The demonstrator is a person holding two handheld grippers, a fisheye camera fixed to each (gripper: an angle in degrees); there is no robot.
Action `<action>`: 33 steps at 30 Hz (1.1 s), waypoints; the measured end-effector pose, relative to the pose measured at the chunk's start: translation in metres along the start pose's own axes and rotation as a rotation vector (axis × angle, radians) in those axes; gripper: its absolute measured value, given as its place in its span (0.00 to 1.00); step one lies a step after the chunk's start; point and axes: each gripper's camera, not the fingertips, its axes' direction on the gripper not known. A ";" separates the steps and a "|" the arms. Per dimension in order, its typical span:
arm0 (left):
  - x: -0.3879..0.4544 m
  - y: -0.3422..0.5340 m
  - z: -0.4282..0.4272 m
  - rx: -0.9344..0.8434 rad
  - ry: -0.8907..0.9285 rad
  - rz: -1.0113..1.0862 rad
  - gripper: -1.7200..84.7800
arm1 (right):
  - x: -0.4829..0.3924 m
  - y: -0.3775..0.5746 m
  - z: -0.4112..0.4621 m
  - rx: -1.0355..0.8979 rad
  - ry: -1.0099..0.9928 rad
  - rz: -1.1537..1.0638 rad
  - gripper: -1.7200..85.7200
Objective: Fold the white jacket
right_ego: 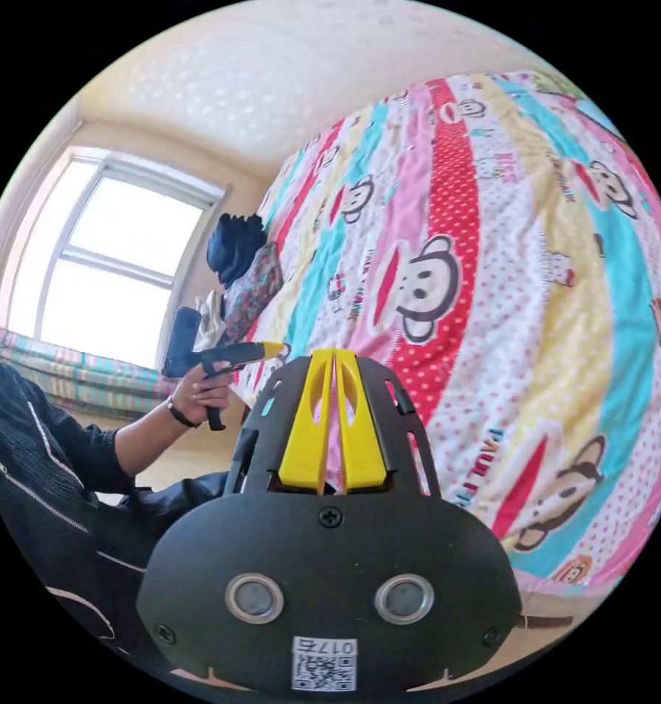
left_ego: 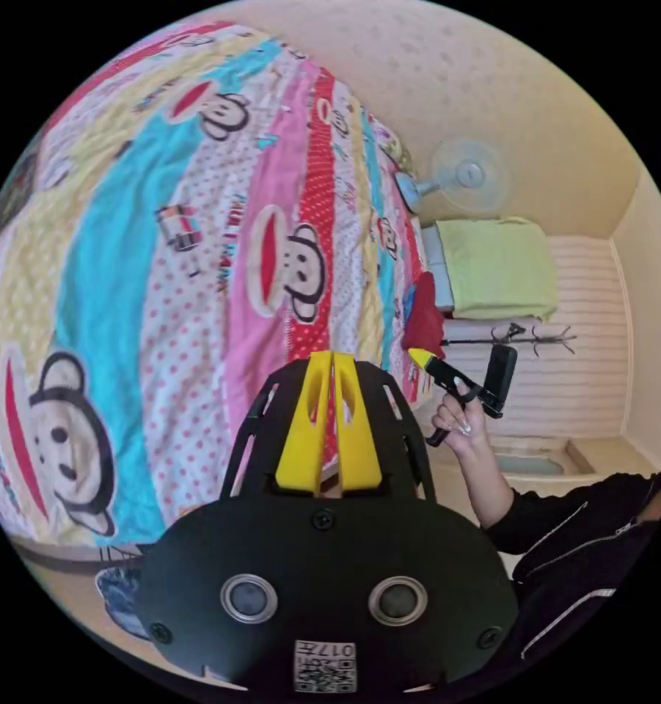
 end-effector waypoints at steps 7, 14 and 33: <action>-0.187 0.162 -0.153 0.274 -0.119 -0.273 0.02 | -0.182 -0.116 0.208 -0.275 -0.265 -0.226 0.06; -0.279 0.279 -0.329 0.667 -0.408 -0.304 0.13 | -0.371 -0.203 0.350 -0.325 -0.314 -0.439 0.10; -0.485 0.368 -0.310 0.717 -0.355 -0.549 0.11 | -0.448 -0.273 0.454 -0.390 -0.004 -0.526 0.07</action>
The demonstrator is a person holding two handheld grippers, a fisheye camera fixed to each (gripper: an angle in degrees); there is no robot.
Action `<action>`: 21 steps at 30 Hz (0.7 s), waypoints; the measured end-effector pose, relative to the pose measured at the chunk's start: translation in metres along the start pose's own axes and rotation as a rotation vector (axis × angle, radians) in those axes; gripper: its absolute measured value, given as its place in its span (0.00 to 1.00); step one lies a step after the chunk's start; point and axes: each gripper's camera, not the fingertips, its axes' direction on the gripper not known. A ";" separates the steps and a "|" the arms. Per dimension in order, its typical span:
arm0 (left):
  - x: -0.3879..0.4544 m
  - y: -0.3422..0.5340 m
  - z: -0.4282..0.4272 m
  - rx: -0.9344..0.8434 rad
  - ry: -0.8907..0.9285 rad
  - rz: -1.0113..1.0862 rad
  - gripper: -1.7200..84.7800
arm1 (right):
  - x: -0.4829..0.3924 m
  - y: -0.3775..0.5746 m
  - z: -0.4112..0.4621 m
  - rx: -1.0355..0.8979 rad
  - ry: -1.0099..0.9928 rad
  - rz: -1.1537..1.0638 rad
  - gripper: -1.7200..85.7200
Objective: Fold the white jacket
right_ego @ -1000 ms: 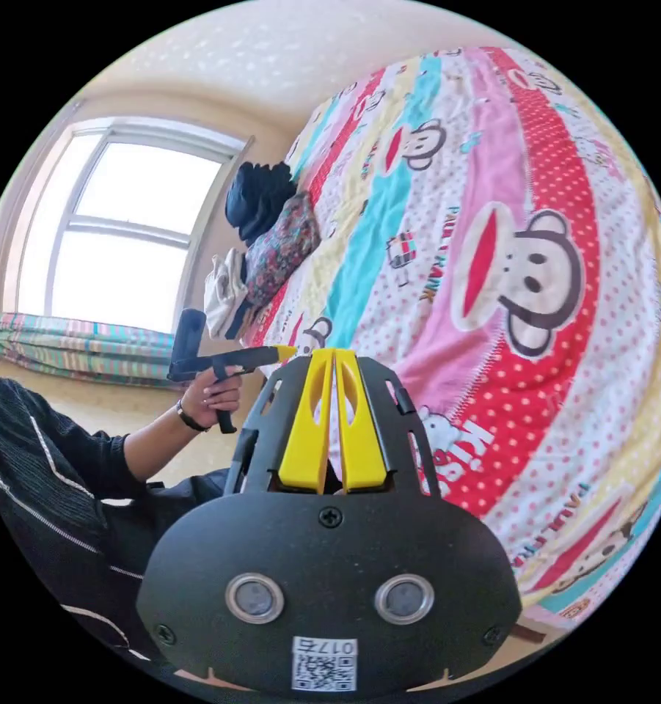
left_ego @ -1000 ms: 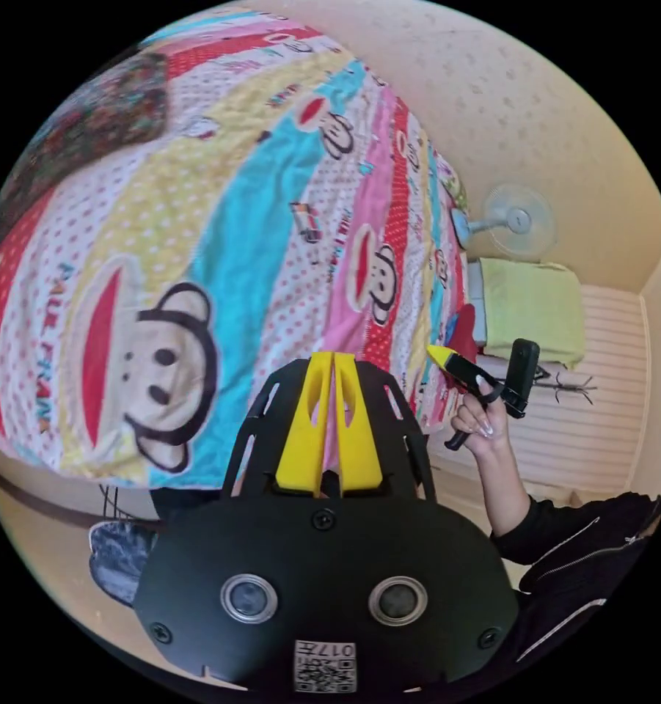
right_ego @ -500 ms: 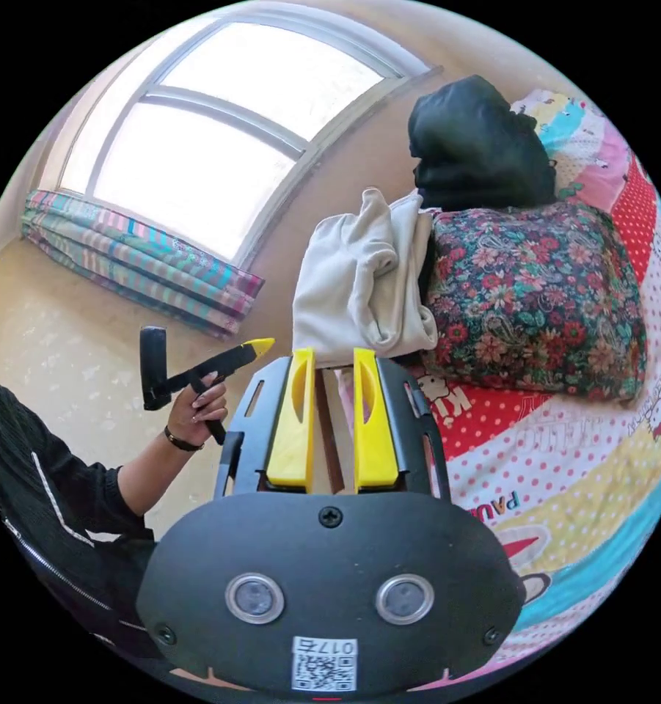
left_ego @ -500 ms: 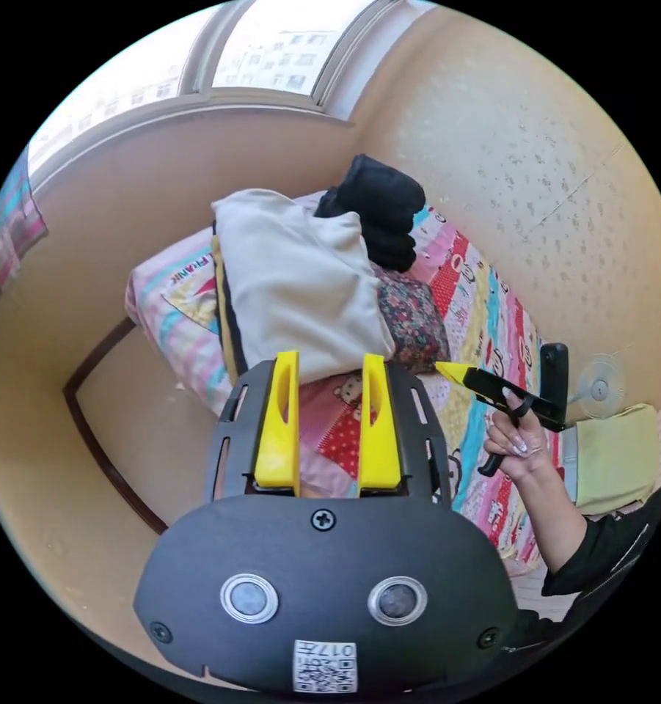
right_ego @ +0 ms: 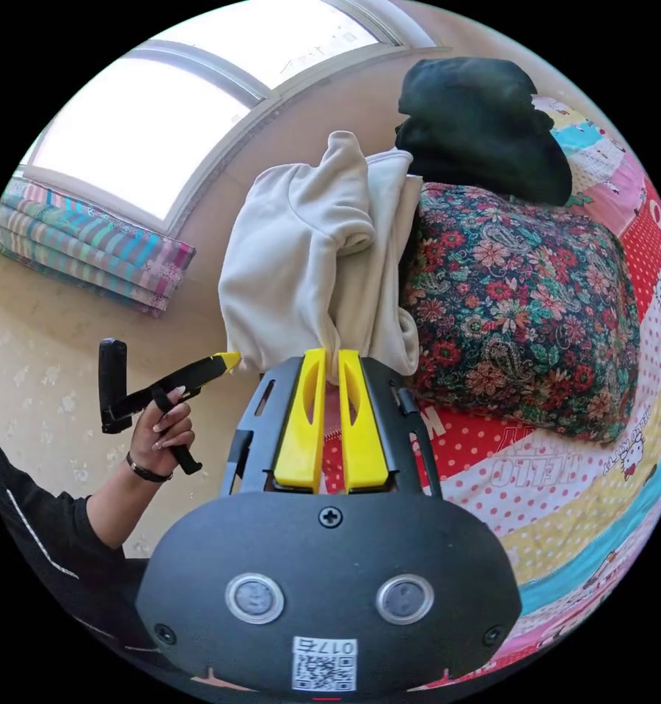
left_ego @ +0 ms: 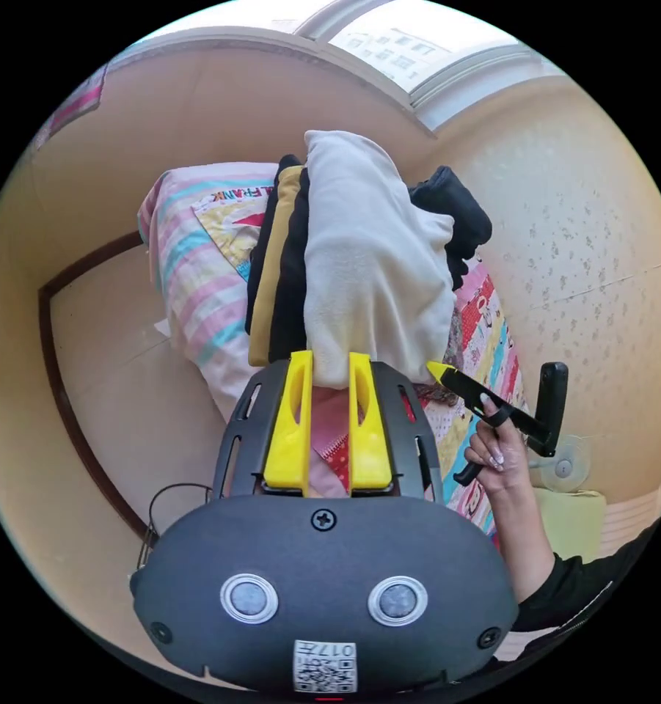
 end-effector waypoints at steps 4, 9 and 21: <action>0.023 -0.014 -0.044 0.099 0.074 0.094 0.09 | 0.016 0.013 -0.072 0.202 -0.260 0.069 0.05; 0.111 -0.055 -0.097 0.142 0.209 0.268 0.08 | 0.032 0.028 -0.194 0.406 -0.391 0.075 0.05; 0.434 -0.037 -0.107 0.168 0.548 0.761 0.03 | 0.022 0.236 -0.548 0.771 -0.120 -0.164 0.05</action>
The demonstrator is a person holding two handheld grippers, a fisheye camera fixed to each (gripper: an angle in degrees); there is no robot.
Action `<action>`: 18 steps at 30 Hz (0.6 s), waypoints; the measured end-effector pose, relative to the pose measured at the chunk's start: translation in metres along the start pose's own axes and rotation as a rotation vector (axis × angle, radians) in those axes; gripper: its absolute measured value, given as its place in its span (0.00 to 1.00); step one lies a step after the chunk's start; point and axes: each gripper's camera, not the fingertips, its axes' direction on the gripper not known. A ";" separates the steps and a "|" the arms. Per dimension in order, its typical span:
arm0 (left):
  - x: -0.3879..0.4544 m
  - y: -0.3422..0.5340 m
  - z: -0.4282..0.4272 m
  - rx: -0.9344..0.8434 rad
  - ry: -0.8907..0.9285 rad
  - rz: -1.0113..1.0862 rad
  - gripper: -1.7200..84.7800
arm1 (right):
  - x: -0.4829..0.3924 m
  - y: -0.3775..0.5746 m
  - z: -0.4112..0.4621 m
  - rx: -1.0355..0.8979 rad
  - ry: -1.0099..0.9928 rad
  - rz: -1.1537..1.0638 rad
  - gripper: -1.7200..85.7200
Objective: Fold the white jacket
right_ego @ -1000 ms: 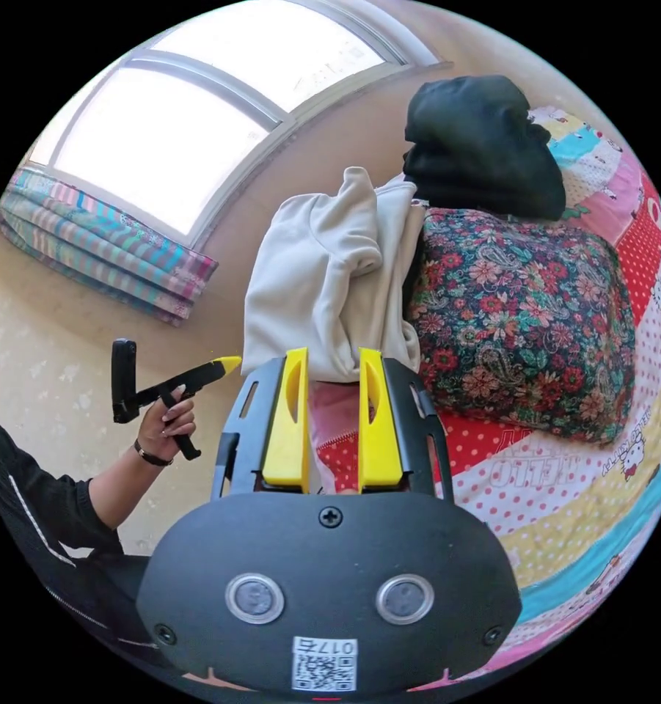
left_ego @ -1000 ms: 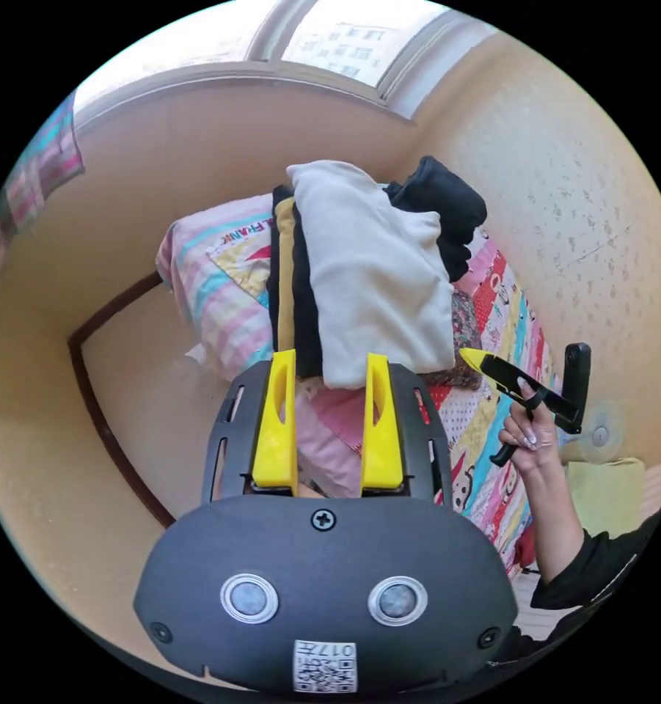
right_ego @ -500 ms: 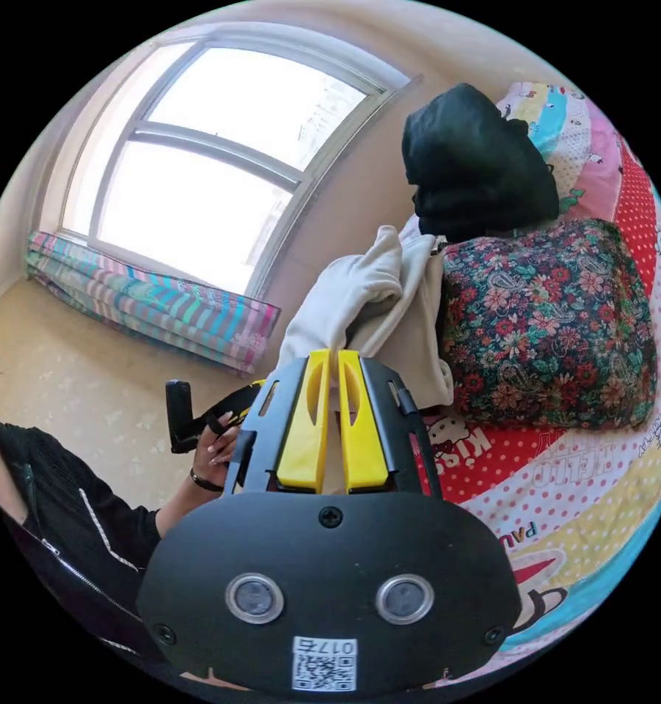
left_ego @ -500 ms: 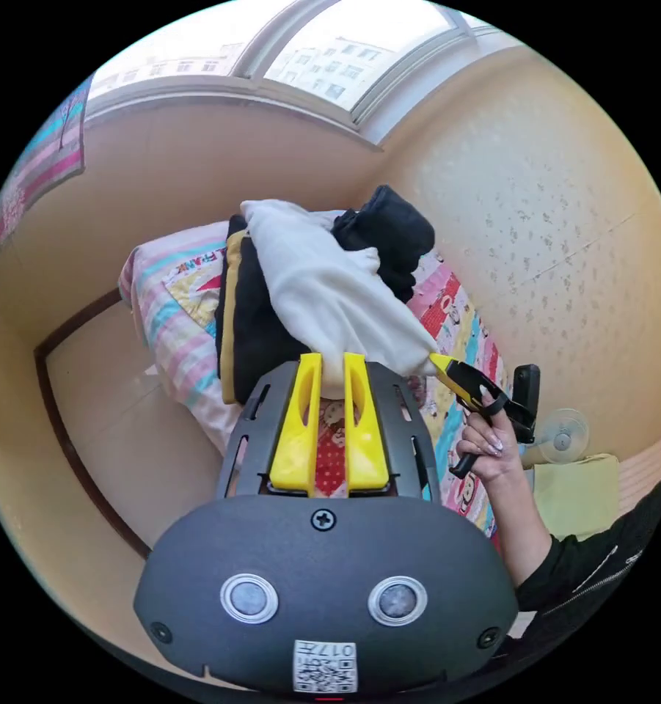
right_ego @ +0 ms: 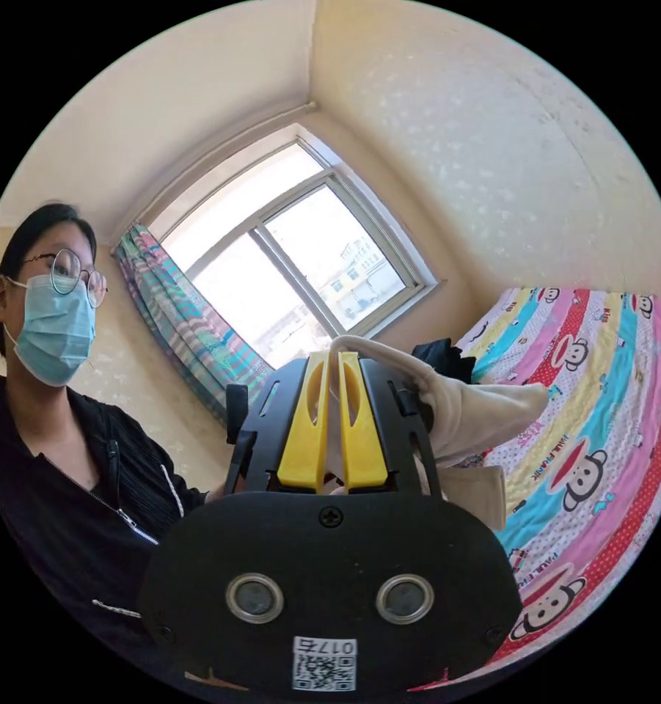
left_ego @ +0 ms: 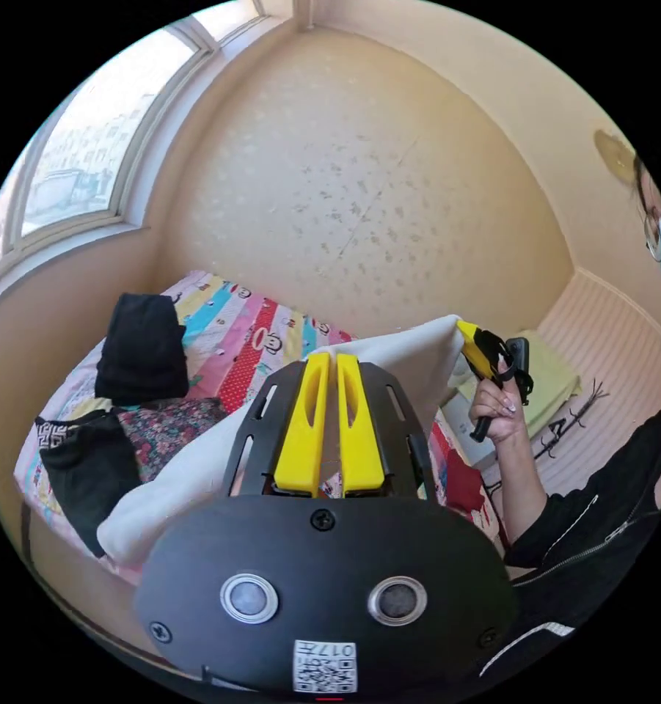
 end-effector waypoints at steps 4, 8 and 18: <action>0.036 0.016 0.090 -0.177 0.095 0.025 0.03 | 0.023 0.072 -0.088 -0.059 0.039 0.083 0.05; 0.041 0.099 0.216 -0.502 0.009 0.039 0.03 | 0.111 0.225 -0.112 -0.165 0.134 0.387 0.05; -0.004 0.208 0.347 -0.907 0.134 -0.286 0.09 | 0.264 0.503 -0.128 -0.394 0.287 0.918 0.07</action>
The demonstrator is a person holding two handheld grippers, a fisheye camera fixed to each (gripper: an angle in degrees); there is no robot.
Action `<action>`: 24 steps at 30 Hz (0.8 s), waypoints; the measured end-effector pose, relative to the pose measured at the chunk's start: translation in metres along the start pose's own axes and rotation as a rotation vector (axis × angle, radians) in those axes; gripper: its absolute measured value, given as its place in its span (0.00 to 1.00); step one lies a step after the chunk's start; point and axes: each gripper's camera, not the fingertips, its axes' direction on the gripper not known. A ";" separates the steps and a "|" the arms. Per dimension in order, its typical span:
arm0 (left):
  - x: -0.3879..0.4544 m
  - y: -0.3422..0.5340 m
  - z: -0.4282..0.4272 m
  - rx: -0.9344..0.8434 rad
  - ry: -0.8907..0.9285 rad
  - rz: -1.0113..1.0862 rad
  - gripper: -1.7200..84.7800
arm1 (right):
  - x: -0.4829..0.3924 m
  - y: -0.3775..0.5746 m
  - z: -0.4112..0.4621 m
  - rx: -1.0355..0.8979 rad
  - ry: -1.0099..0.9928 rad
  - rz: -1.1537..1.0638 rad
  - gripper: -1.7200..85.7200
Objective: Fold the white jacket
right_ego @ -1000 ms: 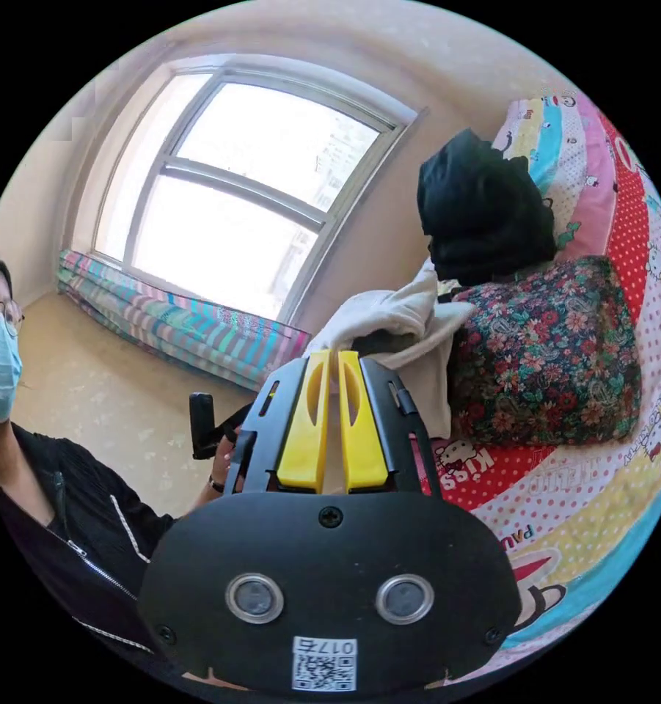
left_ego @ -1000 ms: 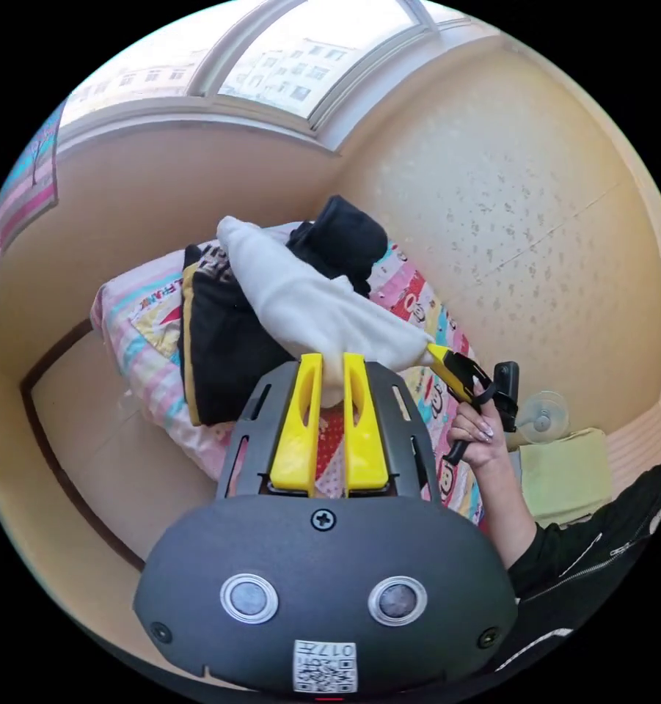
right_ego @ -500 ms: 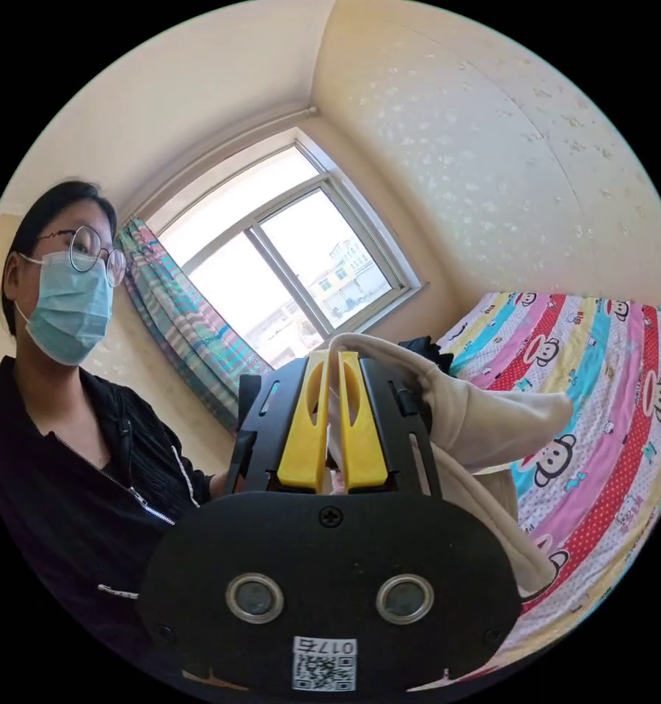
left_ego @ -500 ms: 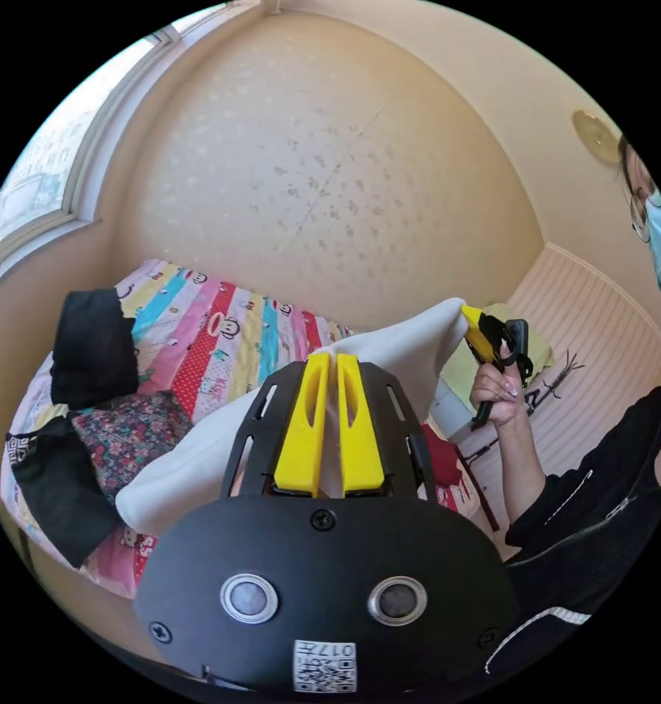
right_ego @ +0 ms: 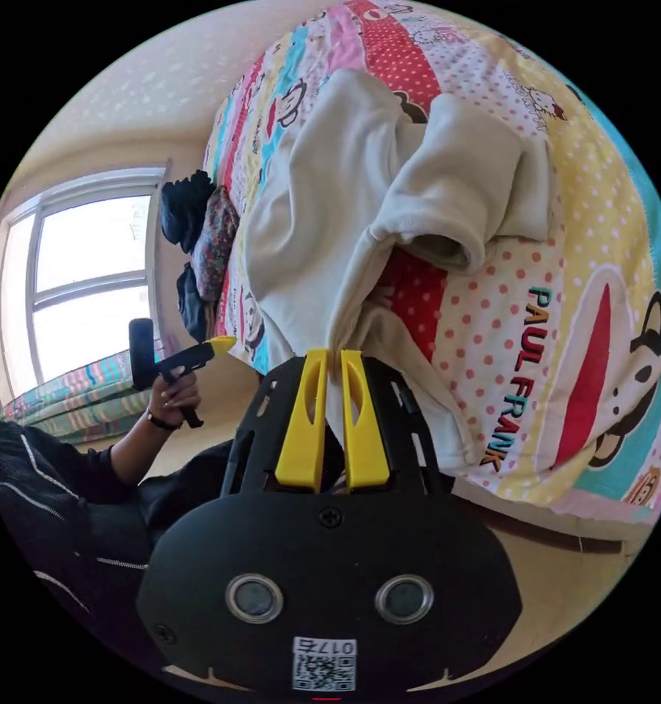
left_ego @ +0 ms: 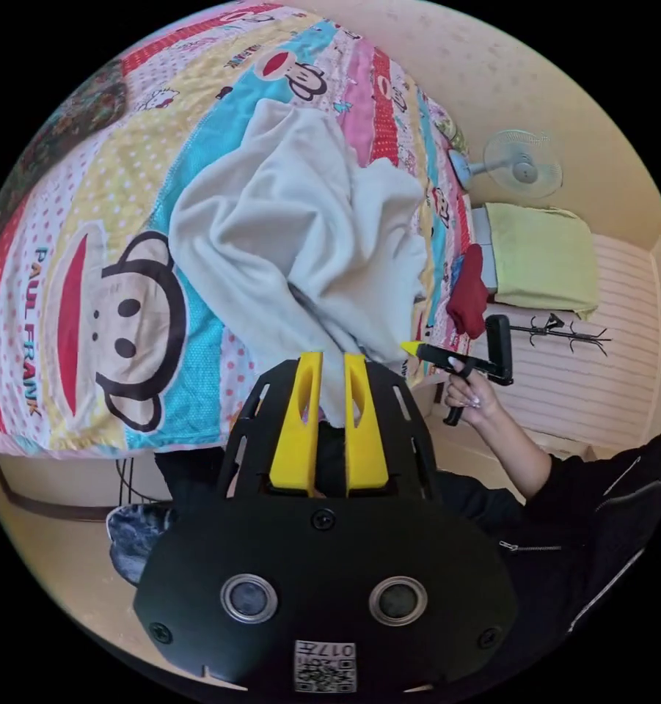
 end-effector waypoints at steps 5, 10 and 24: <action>0.083 -0.073 -0.026 0.124 -0.034 0.237 0.10 | 0.002 -0.023 -0.066 0.115 -0.073 -0.109 0.13; 0.121 -0.146 -0.054 0.248 0.001 0.237 0.11 | 0.001 -0.080 -0.117 0.274 0.046 -0.227 0.16; 0.158 -0.242 -0.113 0.257 -0.147 0.260 0.12 | 0.097 -0.208 -0.084 0.001 -0.019 -0.042 0.07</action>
